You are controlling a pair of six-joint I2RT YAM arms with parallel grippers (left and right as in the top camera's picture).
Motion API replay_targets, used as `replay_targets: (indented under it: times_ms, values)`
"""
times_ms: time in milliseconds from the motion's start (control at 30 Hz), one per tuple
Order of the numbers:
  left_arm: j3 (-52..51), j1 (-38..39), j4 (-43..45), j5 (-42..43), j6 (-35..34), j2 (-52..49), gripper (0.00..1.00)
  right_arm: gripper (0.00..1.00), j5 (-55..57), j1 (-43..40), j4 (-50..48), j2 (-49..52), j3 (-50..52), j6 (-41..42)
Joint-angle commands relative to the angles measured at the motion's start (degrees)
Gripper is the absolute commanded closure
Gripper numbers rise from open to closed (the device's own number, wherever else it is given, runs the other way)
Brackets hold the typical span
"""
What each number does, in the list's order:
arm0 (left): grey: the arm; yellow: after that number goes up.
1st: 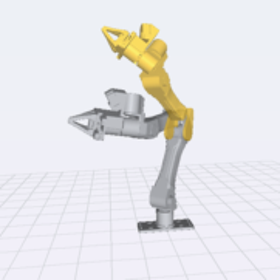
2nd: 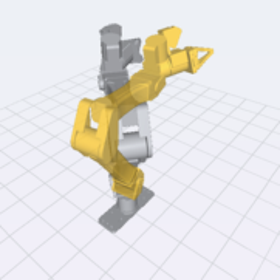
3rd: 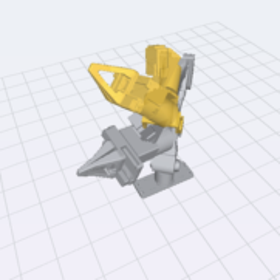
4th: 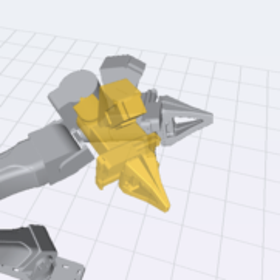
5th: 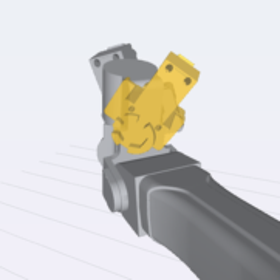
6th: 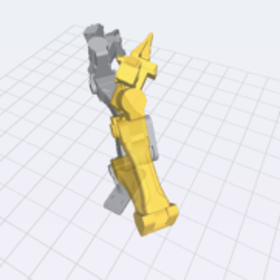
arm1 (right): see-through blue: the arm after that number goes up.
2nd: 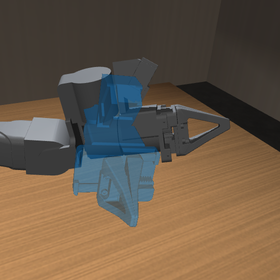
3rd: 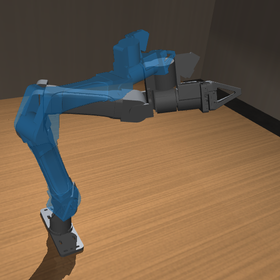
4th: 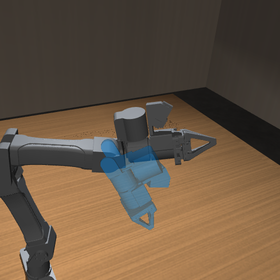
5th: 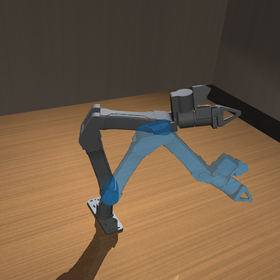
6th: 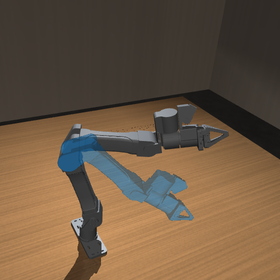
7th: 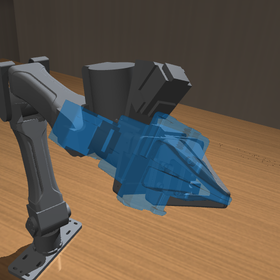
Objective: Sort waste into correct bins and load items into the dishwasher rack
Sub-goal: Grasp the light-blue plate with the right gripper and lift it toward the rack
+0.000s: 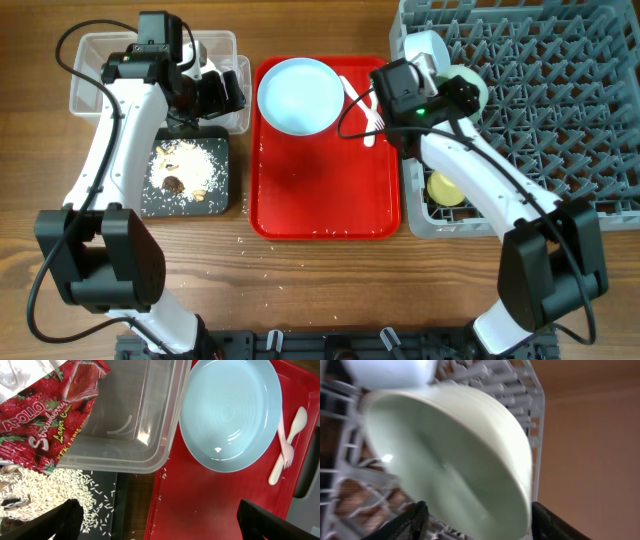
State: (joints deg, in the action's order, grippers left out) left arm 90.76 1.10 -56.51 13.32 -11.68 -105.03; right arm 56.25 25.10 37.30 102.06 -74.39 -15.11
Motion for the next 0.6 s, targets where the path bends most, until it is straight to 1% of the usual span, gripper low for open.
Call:
replay_targets:
  times_ms: [0,100,233,333,433,467,500,533,567]
  values:
    - [0.85,0.11,0.15,-0.11,0.07,1.01,0.00,0.31,-2.78,3.28,0.09,-0.20,0.02,0.28]
    - [0.85,0.11,0.15,-0.13,0.07,1.01,0.00,0.31,-7.17,4.96,0.07,-2.05,0.02,0.63]
    - [0.85,0.11,0.15,-0.11,0.07,1.01,0.00,0.32,-10.25,5.05,0.00,-5.40,-0.02,5.29]
    - [0.85,0.11,0.15,-0.11,0.07,1.01,0.00,0.33,-16.59,5.05,-1.77,-9.29,-0.68,8.79]
    - [0.85,0.11,0.15,-0.13,0.07,1.01,0.00,0.33,-29.31,5.03,-7.08,-13.00,-0.72,15.39]
    - [0.85,0.11,0.13,-0.13,0.07,1.01,0.00,0.32,-34.51,5.03,-8.57,-13.75,-0.72,19.26]
    - [0.85,0.11,0.15,-0.11,0.07,1.01,0.00,0.18,-41.81,4.98,-10.36,-13.90,-0.72,23.50]
    - [0.85,0.11,0.13,-0.11,0.07,1.01,0.00,0.00,-48.35,4.94,-11.17,-13.68,-0.72,25.75]
    - [0.85,0.11,0.15,-0.13,0.07,1.01,0.00,0.00,-53.64,4.94,-11.80,-13.29,-0.68,27.96]
